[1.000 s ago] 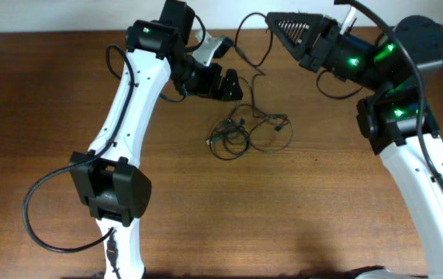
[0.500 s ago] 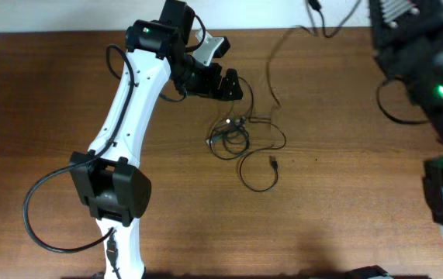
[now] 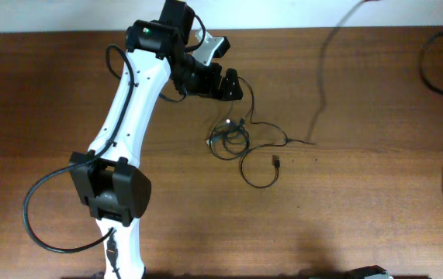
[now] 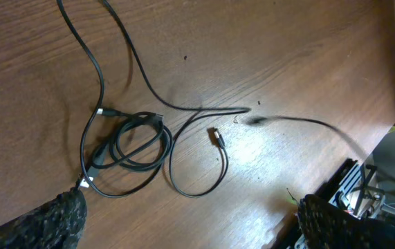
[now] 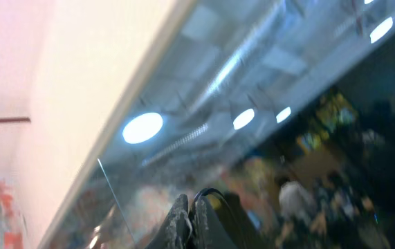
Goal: Untangle cables
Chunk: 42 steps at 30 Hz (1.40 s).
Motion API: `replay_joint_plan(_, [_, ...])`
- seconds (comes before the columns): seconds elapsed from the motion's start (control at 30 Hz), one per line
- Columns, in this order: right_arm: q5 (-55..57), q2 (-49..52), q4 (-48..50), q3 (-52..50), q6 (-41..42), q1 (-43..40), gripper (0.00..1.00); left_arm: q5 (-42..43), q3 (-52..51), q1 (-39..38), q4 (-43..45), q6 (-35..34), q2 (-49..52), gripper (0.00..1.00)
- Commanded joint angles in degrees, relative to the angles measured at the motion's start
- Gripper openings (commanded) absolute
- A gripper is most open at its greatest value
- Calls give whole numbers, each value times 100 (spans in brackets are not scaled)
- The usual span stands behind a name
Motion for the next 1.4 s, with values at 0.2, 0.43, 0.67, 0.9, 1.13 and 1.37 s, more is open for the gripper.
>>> replay_joint_plan(0.2, [944,111,-636,772,-297,-11,4,-22,79,17,11,-9,-192,99])
replay_joint_plan(0.43, [988,1003,-1141,772,-1093,-13,4,-817,79,59,94,-37,-192,99])
replay_joint_plan(0.67, [1060,1141,-1856,772,-2999,-13,4,-835,79,678,136,-103,-192,99])
replay_joint_plan(0.9, [879,1928,-2168,769,-1878,-4,4,-122,79,791,175,-133,-192,99])
replay_joint_plan(1.13, [472,1982,-1904,772,691,-4,4,1683,79,125,780,1558,-192,99])
replay_joint_plan(1.37, [-498,1982,-1902,772,1762,-4,4,664,79,-638,2761,1467,-192,99])
